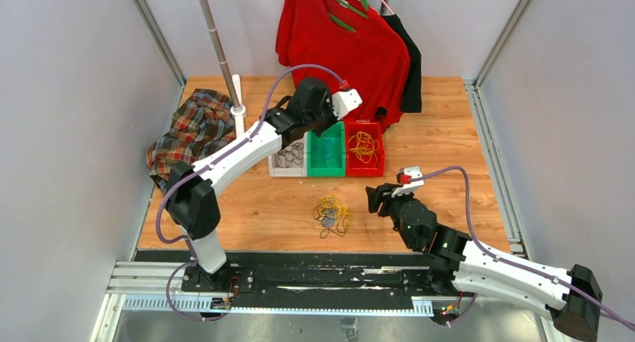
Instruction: Untangle the cables
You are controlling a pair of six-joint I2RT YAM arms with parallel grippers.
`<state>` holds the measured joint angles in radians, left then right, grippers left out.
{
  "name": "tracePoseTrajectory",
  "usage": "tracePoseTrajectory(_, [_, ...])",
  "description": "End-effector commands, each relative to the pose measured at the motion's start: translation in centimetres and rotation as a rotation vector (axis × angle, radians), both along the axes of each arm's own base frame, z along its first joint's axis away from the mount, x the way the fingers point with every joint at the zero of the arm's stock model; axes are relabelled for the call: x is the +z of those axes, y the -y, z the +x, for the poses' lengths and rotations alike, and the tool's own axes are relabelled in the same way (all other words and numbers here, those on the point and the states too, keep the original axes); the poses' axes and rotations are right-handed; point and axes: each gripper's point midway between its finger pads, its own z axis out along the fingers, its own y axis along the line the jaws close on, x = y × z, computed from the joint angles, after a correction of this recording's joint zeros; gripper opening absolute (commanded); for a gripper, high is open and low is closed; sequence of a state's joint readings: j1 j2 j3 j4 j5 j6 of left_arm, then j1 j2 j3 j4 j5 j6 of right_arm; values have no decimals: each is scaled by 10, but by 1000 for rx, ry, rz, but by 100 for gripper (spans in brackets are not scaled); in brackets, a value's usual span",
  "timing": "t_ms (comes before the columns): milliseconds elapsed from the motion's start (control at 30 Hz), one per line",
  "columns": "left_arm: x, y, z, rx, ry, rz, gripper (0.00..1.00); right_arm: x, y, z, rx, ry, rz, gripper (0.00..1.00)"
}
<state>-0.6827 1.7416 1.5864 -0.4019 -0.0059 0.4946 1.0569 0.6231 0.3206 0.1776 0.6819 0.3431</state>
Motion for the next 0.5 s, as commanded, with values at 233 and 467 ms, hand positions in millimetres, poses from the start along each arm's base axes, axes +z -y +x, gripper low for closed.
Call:
tracePoseTrajectory(233, [-73, 2, -11, 12, -147, 11, 0, 7, 7, 6, -40, 4, -12, 56])
tracePoseTrajectory(467, [-104, 5, -1, 20, -150, 35, 0, 9, 5, 7, -33, 2, -15, 56])
